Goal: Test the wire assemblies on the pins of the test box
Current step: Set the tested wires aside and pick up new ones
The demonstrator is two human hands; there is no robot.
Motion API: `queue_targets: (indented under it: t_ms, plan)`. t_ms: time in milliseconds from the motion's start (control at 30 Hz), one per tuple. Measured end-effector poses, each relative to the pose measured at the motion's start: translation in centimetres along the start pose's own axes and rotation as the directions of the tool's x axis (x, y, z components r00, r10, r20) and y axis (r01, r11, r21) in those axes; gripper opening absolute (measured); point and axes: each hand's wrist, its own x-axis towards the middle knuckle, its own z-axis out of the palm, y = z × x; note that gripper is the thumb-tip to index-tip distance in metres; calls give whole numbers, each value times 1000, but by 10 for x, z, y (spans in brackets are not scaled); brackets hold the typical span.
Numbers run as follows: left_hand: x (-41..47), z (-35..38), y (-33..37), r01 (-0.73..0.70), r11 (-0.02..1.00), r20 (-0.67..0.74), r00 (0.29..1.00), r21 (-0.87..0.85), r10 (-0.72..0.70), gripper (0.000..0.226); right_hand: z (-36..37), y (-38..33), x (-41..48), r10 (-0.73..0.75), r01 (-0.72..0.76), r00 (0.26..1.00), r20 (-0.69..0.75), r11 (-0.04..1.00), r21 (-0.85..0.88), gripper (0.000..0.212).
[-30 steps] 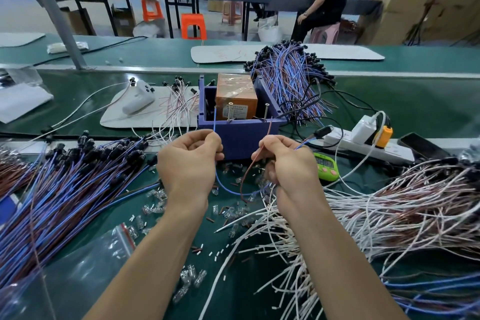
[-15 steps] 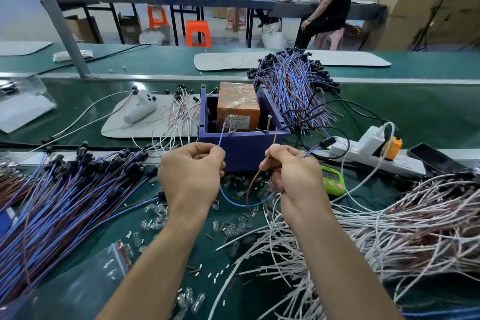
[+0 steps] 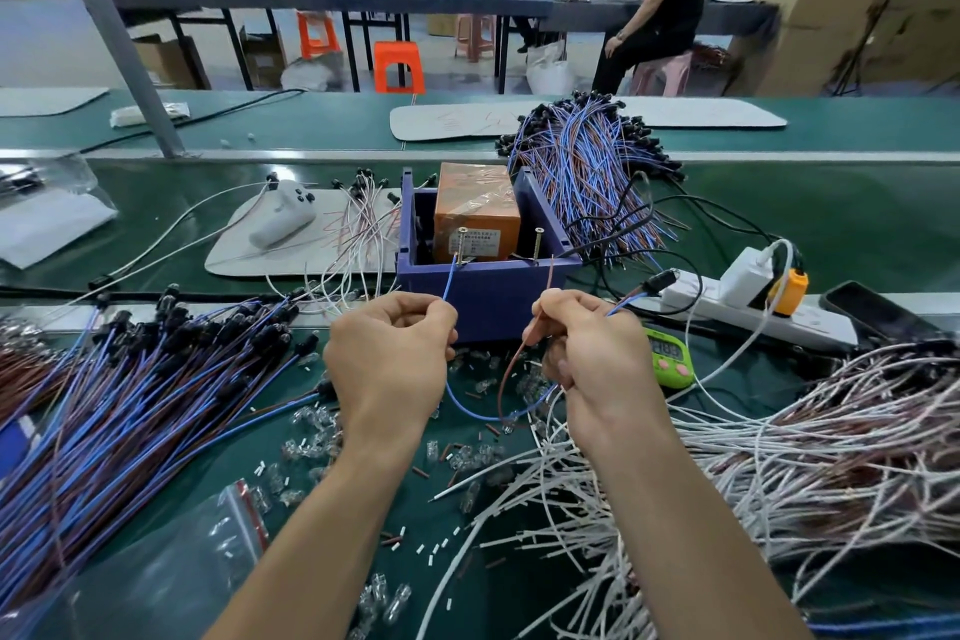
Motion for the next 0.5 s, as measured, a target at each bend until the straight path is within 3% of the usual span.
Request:
queue_targets:
  t_ms: [500]
  plan:
    - [5, 2, -4, -53, 997, 36, 998, 62, 51, 19, -1, -3, 5, 0, -1, 1000, -17, 1000, -16, 27]
